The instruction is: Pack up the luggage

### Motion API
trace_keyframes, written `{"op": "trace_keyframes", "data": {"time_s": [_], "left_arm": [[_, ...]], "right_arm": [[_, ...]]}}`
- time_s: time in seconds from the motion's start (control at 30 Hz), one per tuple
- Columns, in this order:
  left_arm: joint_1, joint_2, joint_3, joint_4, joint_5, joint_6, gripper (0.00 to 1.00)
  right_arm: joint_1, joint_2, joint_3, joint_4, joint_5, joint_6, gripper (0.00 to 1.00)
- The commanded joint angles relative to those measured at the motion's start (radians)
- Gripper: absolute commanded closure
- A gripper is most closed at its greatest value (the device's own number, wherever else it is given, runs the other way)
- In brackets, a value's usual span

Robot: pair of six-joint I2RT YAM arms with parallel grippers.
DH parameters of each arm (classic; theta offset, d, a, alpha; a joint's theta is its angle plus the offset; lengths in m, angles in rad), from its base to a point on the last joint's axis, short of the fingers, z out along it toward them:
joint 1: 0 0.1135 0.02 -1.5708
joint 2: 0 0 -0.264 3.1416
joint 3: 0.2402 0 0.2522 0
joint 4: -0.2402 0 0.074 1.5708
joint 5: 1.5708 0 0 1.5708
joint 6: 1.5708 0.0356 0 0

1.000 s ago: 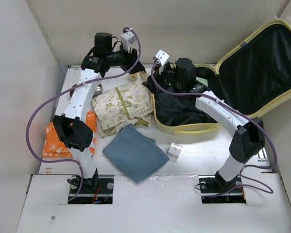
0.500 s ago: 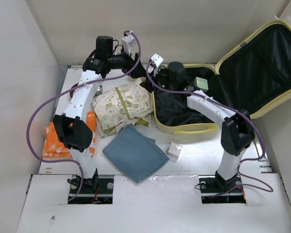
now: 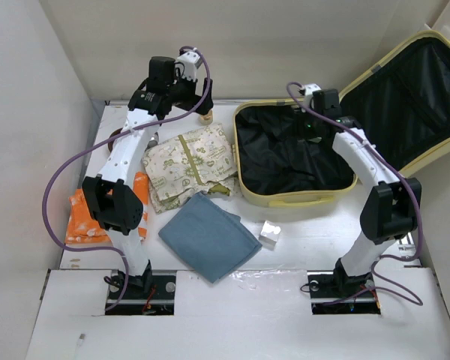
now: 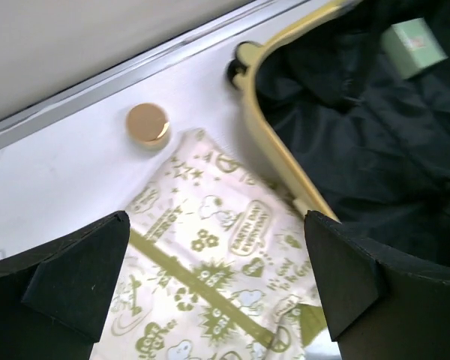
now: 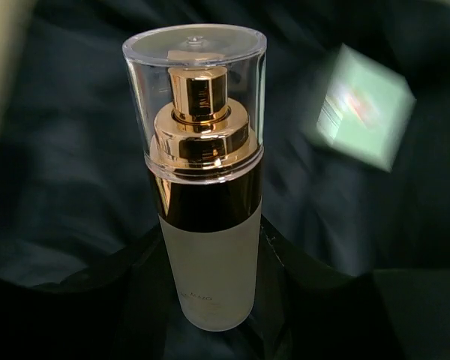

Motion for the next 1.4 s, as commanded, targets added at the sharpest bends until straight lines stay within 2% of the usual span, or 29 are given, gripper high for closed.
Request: {"op": "trace_keyframes", "data": {"time_s": [0.0,0.13,0.23,0.4,0.53,0.57,0.67,0.77,0.8,1.0,1.1,1.13,1.23,1.37], "left_arm": [[0.006,-0.018,-0.048,0.033,-0.154,0.031,0.01],[0.006,0.002,-0.086,0.013,-0.206,0.051,0.01],[0.006,0.014,-0.105,0.004,-0.235,0.060,0.01],[0.006,0.036,-0.140,0.004,-0.267,0.069,0.01],[0.006,0.074,-0.131,0.004,-0.277,0.069,0.01],[0.006,0.085,-0.131,0.004,-0.277,0.069,0.01],[0.006,0.094,-0.120,0.004,-0.277,0.060,0.01],[0.006,0.103,-0.120,0.030,-0.277,0.060,0.01],[0.006,0.113,-0.120,0.039,-0.277,0.051,0.01],[0.006,0.209,-0.044,0.142,-0.295,0.051,0.01],[0.006,0.342,0.082,0.188,-0.329,0.021,0.01],[0.015,0.429,0.181,0.188,-0.341,0.008,0.01],[0.016,0.545,0.336,0.179,-0.341,-0.032,0.01],[0.025,0.654,0.368,0.279,-0.341,-0.056,0.01]], "right_arm": [[-0.122,0.049,0.051,-0.310,0.170,-0.003,1.00],[-0.210,0.243,0.140,-0.445,0.245,0.016,1.00],[-0.220,0.302,0.176,-0.467,0.319,0.025,1.00],[-0.229,0.386,0.219,-0.458,0.330,0.043,0.98],[-0.238,0.439,0.259,-0.468,0.353,0.052,0.70],[-0.238,0.449,0.274,-0.479,0.353,0.052,0.52],[-0.238,0.440,0.274,-0.488,0.353,0.075,0.32],[-0.238,0.394,0.283,-0.488,0.377,0.086,0.21],[-0.238,0.385,0.295,-0.500,0.388,0.086,0.13],[-0.191,0.304,0.351,-0.533,0.397,0.068,0.12],[-0.138,0.258,0.377,-0.533,0.387,0.017,0.12],[-0.126,0.249,0.389,-0.533,0.387,0.017,0.12],[-0.091,0.218,0.389,-0.542,0.396,0.006,0.11],[-0.069,0.192,0.389,-0.542,0.387,0.006,0.11]]}}
